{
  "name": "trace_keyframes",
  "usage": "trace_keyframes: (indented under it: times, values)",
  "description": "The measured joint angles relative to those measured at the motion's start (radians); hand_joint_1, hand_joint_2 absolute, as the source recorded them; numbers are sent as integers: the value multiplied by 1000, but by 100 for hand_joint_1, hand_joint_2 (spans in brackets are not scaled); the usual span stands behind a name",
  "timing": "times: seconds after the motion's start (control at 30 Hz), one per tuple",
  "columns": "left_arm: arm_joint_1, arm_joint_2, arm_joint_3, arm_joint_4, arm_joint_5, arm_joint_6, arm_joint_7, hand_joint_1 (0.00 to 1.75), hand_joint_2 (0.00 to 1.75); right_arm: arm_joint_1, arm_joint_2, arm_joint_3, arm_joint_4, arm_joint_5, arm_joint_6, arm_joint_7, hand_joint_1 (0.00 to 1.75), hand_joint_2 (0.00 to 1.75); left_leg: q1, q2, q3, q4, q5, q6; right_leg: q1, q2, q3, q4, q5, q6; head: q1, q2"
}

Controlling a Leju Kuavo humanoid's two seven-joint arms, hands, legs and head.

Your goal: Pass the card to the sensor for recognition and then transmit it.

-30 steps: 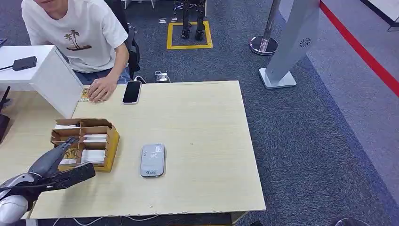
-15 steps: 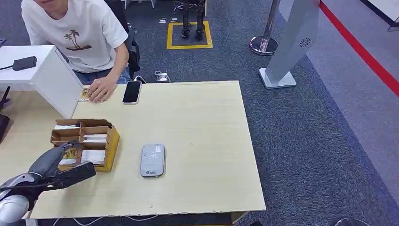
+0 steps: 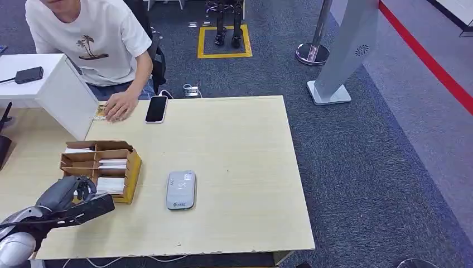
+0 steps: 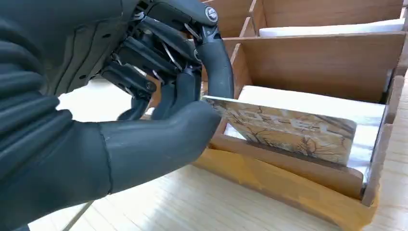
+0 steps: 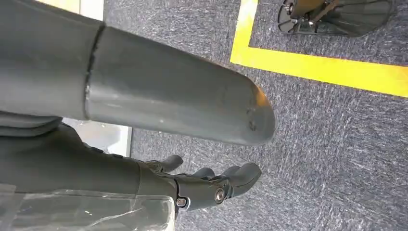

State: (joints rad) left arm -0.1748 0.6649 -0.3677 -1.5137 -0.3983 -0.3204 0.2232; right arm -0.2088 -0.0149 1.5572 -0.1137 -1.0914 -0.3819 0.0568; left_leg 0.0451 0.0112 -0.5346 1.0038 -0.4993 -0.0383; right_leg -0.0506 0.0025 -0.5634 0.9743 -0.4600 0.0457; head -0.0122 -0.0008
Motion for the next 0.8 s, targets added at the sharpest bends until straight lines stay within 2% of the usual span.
trace_keyframes:
  times: [0.5, 0.53, 0.57, 0.6, 0.67, 0.7, 0.8]
  values:
    - [13, 3, 0, 0, 13, 6, 0, 175, 175, 0, 1, 0, 0, 0, -1, 0, 0, 0, 0, 0, 0, 0, 0, 0, 0, 0, 0, 0, 0, 0, 0, 0]
    - [15, 3, 0, 0, 14, 6, 0, 154, 175, 0, 2, 0, 0, 0, -1, 0, 0, 0, 0, 0, 0, 0, 0, 0, 0, 0, 0, 0, 0, 0, 0, 0]
    - [16, 3, 0, 0, 15, 6, 0, 154, 175, 0, 2, 0, 0, 0, -1, 0, 0, 0, 0, 0, 0, 0, 0, 0, 0, 0, 0, 0, 0, 0, 0, 0]
    - [16, 4, 0, 0, 15, 5, 0, 0, 175, 0, 2, 0, 0, 1, -1, 0, 0, 0, 0, 0, 0, 0, 0, 0, 0, 0, 0, 0, 0, 0, 0, 0]
    - [16, 5, 0, 0, 18, 4, 4, 0, 175, 0, 2, 0, 0, 3, -1, 1, 0, 0, 0, 0, 0, 0, 0, 0, 0, 0, 0, 0, 0, 0, 0, 0]
    - [16, 5, 0, 0, 18, 5, 6, 0, 0, 0, 2, 0, 0, 3, -1, 2, 0, 0, 0, 0, 0, 0, 0, 0, 0, 0, 0, 0, 0, 0, 0, 0]
    - [16, 4, 0, 0, 15, 6, 7, 0, 0, 0, 2, 0, 0, 3, -1, 2, 0, 0, 0, 0, 0, 0, 0, 0, 0, 0, 0, 0, 0, 0, 0, 0]
